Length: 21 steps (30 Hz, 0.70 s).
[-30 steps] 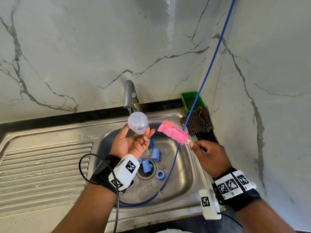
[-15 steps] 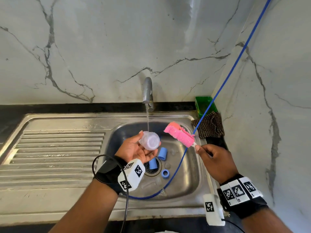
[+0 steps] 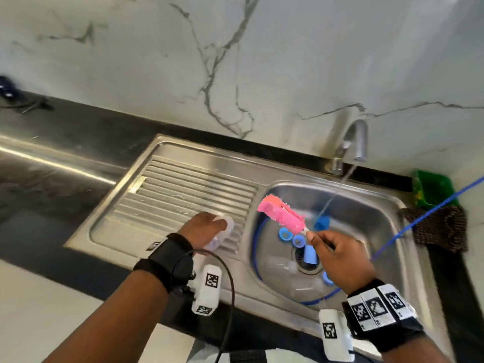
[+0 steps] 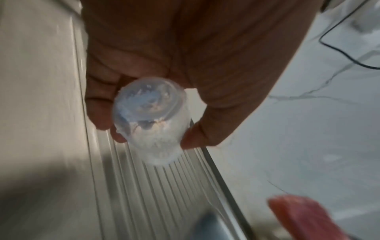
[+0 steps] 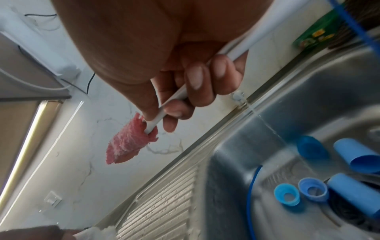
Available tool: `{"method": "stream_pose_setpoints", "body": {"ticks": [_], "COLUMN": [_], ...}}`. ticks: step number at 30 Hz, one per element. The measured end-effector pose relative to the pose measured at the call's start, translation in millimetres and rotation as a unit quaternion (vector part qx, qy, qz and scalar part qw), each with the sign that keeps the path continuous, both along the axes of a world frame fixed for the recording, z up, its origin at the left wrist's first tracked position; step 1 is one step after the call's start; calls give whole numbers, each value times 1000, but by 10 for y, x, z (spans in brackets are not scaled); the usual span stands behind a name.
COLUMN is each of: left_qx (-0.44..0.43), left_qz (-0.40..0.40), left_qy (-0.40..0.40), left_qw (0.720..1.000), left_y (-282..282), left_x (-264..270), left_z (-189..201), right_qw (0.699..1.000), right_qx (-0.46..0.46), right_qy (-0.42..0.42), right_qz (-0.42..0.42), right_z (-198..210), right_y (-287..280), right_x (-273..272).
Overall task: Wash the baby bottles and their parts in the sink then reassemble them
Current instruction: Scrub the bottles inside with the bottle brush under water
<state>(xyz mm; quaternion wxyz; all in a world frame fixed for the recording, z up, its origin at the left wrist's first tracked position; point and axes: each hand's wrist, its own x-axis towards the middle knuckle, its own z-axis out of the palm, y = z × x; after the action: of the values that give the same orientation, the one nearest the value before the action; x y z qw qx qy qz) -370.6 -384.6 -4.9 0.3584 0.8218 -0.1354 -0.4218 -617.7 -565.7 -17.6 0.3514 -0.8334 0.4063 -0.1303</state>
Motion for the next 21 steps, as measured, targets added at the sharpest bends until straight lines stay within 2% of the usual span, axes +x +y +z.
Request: {"method": "stream_pose_setpoints", "body": {"ticks": [3, 5, 8, 13, 21], "left_qx": [71, 131, 192, 247, 244], "left_qz": [16, 8, 27, 45, 69], "left_qy": [-111, -201, -270, -308, -293], "left_qw": [991, 971, 943, 918, 922], "left_y": [486, 775, 1123, 1397, 1528], "left_x": [489, 805, 1219, 1522, 1621], "left_z": [-23, -44, -70, -161, -440], "right_qw": [999, 999, 999, 998, 997], "right_qx": [-31, -29, -15, -26, -36], "right_qy": [24, 25, 16, 29, 10], "right_qz": [31, 34, 34, 52, 66], "right_z": [-36, -81, -205, -224, -203], "right_y": [245, 360, 498, 657, 651], "right_x": [338, 497, 711, 924, 1051]}}
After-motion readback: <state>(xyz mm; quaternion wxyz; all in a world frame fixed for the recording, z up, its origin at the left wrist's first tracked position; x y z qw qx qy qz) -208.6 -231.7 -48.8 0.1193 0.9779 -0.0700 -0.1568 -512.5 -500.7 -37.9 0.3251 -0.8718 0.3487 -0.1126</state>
